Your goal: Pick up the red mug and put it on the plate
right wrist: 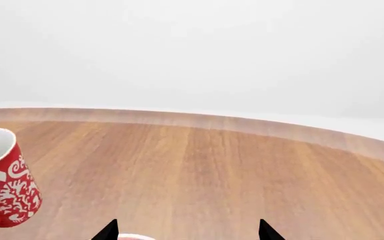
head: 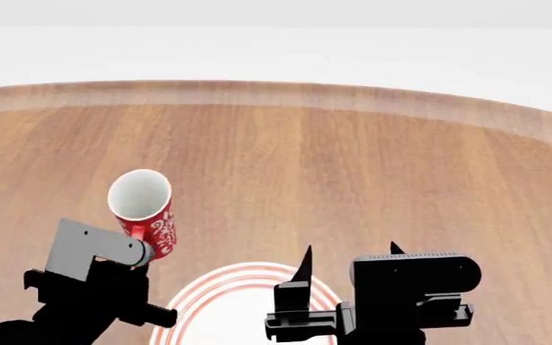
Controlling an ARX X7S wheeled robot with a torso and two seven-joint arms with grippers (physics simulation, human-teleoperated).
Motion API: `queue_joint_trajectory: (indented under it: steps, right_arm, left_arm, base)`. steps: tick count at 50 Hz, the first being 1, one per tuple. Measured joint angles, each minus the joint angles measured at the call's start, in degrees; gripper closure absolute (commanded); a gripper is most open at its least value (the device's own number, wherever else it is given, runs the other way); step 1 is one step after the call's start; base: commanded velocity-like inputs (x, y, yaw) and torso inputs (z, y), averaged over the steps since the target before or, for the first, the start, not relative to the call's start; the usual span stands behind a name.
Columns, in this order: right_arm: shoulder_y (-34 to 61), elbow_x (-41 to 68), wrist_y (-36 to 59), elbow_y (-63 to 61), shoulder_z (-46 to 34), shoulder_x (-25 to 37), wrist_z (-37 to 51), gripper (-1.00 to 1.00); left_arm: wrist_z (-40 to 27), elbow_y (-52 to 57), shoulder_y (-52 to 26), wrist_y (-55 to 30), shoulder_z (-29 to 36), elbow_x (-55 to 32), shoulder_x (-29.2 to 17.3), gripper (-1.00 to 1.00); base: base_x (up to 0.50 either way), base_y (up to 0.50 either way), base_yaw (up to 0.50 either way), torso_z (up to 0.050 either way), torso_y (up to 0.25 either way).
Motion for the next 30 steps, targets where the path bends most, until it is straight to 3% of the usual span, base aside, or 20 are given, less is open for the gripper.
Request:
queue_joint_trajectory:
  steps: [30]
  right_arm:
    - [0.1, 1.0, 0.3, -0.8, 0.1, 0.5, 0.8, -1.0]
  left_arm:
    - [6.3, 9.8, 6.4, -5.2, 12.4, -4.8, -1.6, 1.0]
  base:
    - [0.0, 0.0, 0.0, 0.0, 0.0]
